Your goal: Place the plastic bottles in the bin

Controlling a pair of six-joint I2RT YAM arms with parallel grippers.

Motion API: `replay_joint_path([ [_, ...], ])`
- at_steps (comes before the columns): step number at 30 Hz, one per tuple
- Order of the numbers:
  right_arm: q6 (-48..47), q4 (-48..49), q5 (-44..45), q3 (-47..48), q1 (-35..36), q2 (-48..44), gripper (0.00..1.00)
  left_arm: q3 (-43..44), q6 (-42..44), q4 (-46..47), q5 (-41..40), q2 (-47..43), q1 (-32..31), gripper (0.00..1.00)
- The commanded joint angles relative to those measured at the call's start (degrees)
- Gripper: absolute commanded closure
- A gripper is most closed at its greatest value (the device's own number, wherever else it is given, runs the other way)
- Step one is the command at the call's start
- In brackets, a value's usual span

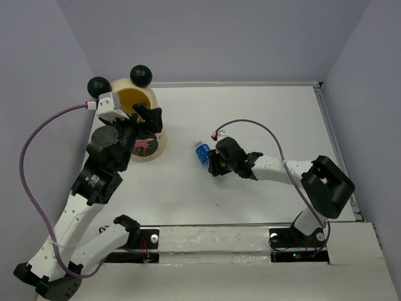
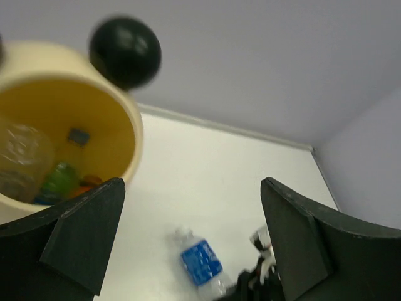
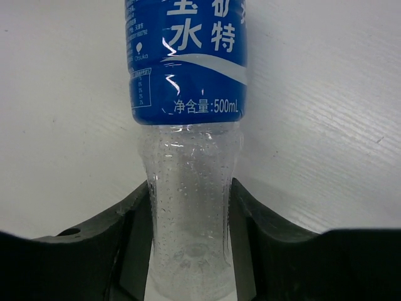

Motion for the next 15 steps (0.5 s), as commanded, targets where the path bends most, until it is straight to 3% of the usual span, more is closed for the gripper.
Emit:
replay_joint_path([
  [1, 0.5, 1.3, 0.2, -2.1, 0.9, -8.4, 0.57, -6.8, -11.0, -6.6, 17.7, -2.2, -0.2, 0.01],
  [7, 1.3, 3.9, -2.7, -8.4, 5.2, -21.1, 0.58, -16.7, -17.1, -0.1, 26.7, -1.9, -1.2, 0.01],
  [15, 2.3, 8.4, -5.7, -11.0, 11.7, -28.2, 0.58, -18.6, -19.5, 6.1, 24.1, 2.8, -5.5, 0.01],
])
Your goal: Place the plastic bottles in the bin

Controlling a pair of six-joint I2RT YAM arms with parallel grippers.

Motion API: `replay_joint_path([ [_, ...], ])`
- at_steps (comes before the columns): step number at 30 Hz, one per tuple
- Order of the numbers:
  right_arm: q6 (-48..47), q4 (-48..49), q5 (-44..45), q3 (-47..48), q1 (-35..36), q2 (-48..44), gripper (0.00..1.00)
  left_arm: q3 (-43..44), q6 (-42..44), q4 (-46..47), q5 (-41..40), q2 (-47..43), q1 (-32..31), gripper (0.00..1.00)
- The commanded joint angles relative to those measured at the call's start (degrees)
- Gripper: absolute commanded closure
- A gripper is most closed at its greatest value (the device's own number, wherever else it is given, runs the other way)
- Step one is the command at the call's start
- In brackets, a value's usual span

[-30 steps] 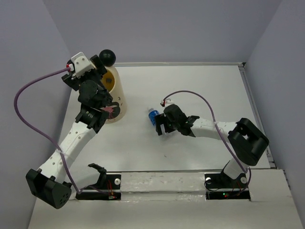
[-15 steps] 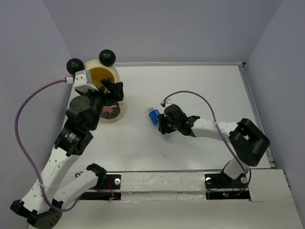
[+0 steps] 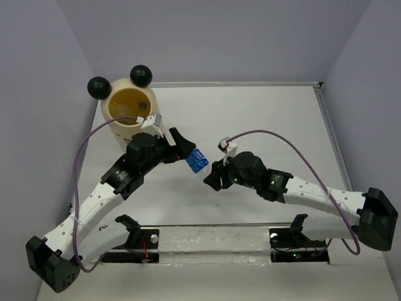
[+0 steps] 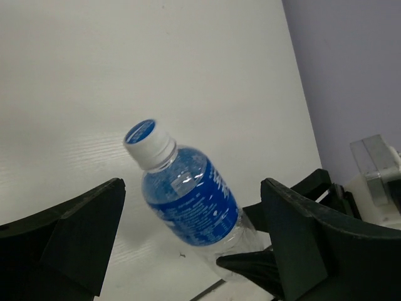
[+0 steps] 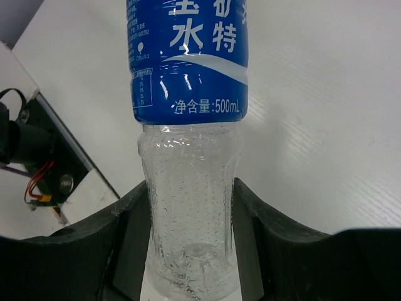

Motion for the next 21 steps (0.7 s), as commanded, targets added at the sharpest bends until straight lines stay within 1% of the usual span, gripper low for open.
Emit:
replay_joint_path([
  [1, 0.6, 5.0, -1.7, -0.9, 2.2, -1.8, 0.58, -1.2, -2.7, 8.4, 0.3, 0.7, -1.6, 0.01],
  [3, 0.6, 5.7, -1.7, -1.0, 2.7, -2.5, 0.58, -1.8, -2.9, 9.2, -1.1, 1.8, -1.6, 0.01],
  [4, 0.6, 6.0, -3.5, -1.2, 2.7, -3.1, 0.58, -2.1, -3.0, 10.6, -1.1, 2.3, -1.6, 0.01],
  [7, 0.1, 6.9, -3.2, -1.7, 2.7, -3.9, 0.58, -2.5, -2.5, 10.4, -2.1, 4.1, -1.8, 0.01],
  [12, -0.4, 8.0, -2.6, -2.7, 2.7, -5.9, 0.58, -3.5, -1.8, 9.4, -9.5, 3.3, -2.7, 0.03],
  [16, -1.0, 8.7, -3.6, -2.6, 3.2, -5.8, 0.58, -4.5, -2.3, 11.1, -8.7, 3.4, -2.7, 0.06],
  [19, -0.7, 10.3, -5.0, -3.0, 3.2, -5.8, 0.58, -4.5, -2.7, 13.0, -6.9, 5.4, -2.9, 0.17],
  [20, -0.7, 10.4, -5.1, -3.0, 3.2, -5.6, 0.58, -4.7, -2.8, 13.6, -6.4, 5.6, -3.0, 0.27],
  [21, -0.6, 10.3, -5.2, -3.0, 3.2, -5.5, 0.58, -4.9, -3.0, 14.7, -5.6, 5.9, -3.0, 0.34],
])
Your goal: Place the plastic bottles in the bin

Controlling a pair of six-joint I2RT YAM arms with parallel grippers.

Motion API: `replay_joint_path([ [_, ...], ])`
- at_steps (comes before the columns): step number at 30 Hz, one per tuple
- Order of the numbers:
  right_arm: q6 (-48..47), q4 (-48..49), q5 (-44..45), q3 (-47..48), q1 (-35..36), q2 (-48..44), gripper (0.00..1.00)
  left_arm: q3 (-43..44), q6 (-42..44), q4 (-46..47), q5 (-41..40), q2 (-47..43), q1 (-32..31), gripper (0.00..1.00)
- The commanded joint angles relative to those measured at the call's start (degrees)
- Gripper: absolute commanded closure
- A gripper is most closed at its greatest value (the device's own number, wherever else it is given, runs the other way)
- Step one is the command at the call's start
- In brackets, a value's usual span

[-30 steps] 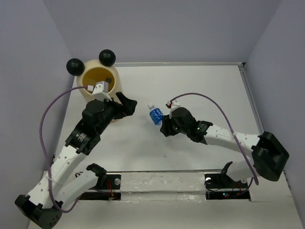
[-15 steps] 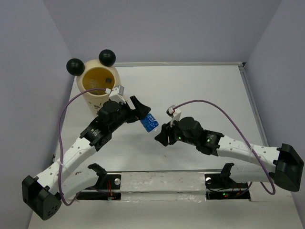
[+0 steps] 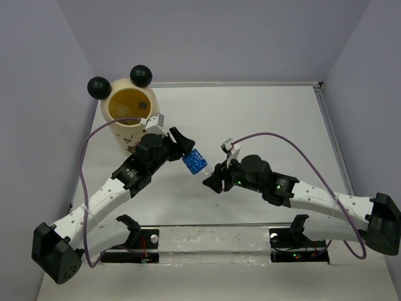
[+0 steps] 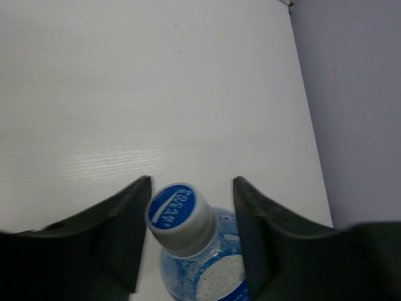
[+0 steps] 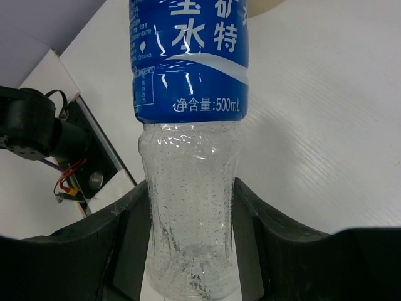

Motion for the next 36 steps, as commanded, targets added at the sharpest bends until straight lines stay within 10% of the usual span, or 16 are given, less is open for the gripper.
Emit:
replay_joint_path([
  [1, -0.5, 5.7, -1.8, -0.2, 0.7, -0.6, 0.58, -1.3, -0.6, 5.7, 1.5, 1.1, -0.5, 0.51],
  [7, 0.3, 5.9, -1.2, -1.1, 0.7, -1.0, 0.48, -2.2, -1.6, 6.3, 1.7, -1.3, -0.6, 1.0],
  [15, -0.2, 5.8, -1.8, -1.4, 0.7, -3.9, 0.01, -1.8, -1.2, 5.2, -2.4, -6.1, -0.5, 1.0],
  [26, -0.8, 3.9, -5.4, -2.5, 0.7, -8.9, 0.0, 4.0, 1.7, 0.0, -9.1, -10.1, -0.5, 1.0],
  [36, -2.0, 2.6, -1.2, -4.9, 0.7, -14.8, 0.0, 28.3, 15.3, -9.3, -26.3, -9.1, -0.5, 1.0],
])
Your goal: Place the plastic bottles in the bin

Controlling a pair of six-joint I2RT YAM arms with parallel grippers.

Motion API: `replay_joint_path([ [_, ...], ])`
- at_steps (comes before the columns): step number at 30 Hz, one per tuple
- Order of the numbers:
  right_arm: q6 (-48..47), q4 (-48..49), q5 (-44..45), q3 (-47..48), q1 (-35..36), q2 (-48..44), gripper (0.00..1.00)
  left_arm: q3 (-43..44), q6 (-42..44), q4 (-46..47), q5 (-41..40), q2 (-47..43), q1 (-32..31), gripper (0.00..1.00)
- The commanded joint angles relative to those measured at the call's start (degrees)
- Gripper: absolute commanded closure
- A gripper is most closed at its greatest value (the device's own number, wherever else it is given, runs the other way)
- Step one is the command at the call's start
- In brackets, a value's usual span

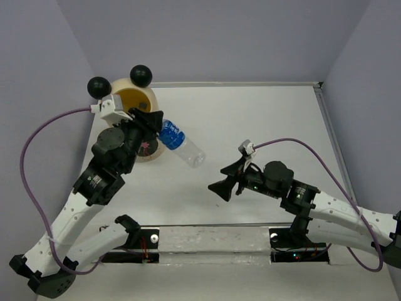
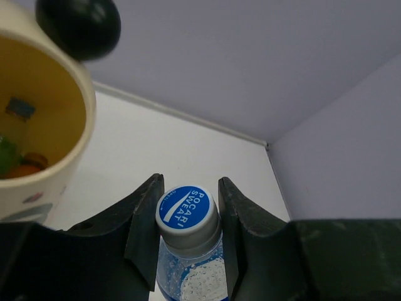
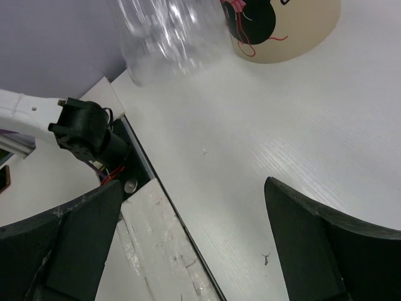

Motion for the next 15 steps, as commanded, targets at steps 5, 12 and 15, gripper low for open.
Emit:
replay_joint_path([
  [5, -2.4, 0.9, 2.9, -0.3, 0.4, 0.0, 0.0, 22.5, 21.6, 2.5, -27.7, 5.3, -0.2, 1.0],
  [12, -3.5, 0.8, 2.6, -0.1, 0.4, -0.2, 0.0, 19.9, 47.0, 29.8, -44.7, 10.4, 0.0, 1.0],
  [15, -3.6, 0.6, 2.3, -0.3, 0.4, -0.8, 0.0, 20.0, 51.9, 34.0, -44.9, 13.1, 0.8, 1.0],
])
